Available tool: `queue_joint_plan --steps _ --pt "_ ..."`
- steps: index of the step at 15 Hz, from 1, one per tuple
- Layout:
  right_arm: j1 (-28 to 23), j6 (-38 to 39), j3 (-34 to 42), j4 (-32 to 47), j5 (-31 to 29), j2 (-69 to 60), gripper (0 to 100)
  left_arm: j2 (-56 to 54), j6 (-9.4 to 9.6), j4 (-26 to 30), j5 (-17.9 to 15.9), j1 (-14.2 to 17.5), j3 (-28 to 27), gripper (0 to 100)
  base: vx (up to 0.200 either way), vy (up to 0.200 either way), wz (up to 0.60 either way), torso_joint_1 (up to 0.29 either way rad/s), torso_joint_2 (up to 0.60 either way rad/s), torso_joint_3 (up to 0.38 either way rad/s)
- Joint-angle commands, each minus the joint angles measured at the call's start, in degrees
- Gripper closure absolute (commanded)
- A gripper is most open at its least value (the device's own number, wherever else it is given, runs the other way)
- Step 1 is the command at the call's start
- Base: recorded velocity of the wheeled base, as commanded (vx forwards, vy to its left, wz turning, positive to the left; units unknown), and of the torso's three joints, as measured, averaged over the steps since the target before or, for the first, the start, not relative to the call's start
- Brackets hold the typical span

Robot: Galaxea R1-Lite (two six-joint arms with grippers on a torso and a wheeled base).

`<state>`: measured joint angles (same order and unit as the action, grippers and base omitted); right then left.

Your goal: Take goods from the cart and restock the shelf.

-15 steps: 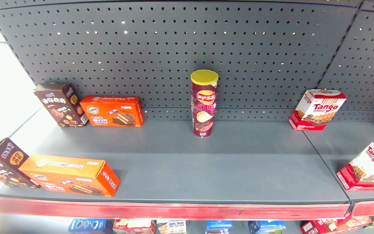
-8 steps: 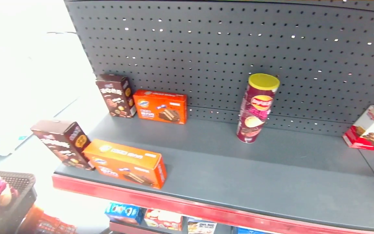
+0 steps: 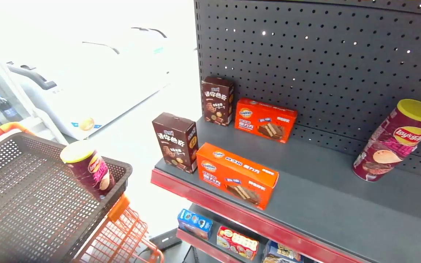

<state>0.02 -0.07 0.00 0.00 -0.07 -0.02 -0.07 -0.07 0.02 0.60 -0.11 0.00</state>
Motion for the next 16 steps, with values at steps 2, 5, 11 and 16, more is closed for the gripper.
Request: queue_joint_plan --steps 2,5,11,16 --pt "0.1 0.0 0.0 0.0 -0.1 0.0 0 0.1 -0.01 -0.1 0.0 0.0 0.0 0 0.0 0.0 0.0 0.0 0.0 0.0" --pt "0.1 0.0 0.0 0.0 -0.1 0.0 0 0.1 0.07 -0.2 0.0 0.1 -0.1 0 0.0 0.0 0.0 0.0 0.0 0.0" --pt "0.1 0.0 0.0 0.0 -0.1 0.0 0 26.4 3.41 9.3 0.2 -0.2 -20.8 0 0.0 0.0 0.0 0.0 0.0 0.0" --pt "0.1 0.0 0.0 0.0 0.0 0.0 0 51.4 3.68 -12.1 0.4 -0.5 -18.6 0 0.0 0.0 0.0 0.0 0.0 0.0"
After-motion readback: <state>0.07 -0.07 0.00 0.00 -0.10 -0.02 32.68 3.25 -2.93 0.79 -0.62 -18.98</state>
